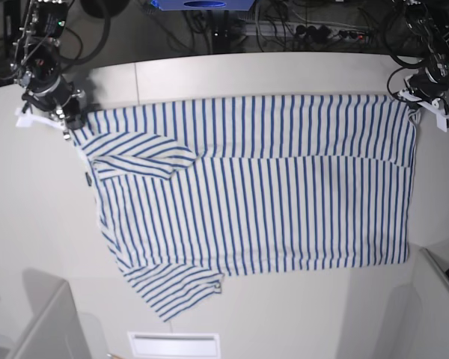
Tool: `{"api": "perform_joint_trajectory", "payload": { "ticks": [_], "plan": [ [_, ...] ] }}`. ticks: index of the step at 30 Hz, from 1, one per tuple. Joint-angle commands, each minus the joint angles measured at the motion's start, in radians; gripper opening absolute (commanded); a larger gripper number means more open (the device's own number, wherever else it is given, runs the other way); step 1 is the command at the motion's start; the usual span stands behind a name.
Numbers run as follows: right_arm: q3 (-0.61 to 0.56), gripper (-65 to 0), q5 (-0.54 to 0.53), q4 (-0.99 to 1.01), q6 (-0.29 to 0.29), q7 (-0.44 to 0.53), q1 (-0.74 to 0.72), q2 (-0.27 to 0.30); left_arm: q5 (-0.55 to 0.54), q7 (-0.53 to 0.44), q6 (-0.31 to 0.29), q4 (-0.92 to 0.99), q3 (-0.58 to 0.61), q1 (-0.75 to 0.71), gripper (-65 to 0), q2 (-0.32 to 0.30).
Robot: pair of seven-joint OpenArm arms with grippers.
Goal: Fold the T-shirt properly
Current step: 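Drag the shirt toward the robot with both grippers, then release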
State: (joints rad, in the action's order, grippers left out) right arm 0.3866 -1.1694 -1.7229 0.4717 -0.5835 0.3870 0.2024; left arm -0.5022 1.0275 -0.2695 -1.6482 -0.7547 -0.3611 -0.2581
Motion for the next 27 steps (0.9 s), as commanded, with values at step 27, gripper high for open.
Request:
{"api": "perform_joint_trajectory", "payload": {
  "ticks": [27],
  "plan": [
    [0.051,-65.0,0.006,-0.067,-0.1,0.017,0.169,0.015,0.001,-0.029,0.0,-0.085,-0.062,-0.183,-65.0,-0.011]
  ]
}}
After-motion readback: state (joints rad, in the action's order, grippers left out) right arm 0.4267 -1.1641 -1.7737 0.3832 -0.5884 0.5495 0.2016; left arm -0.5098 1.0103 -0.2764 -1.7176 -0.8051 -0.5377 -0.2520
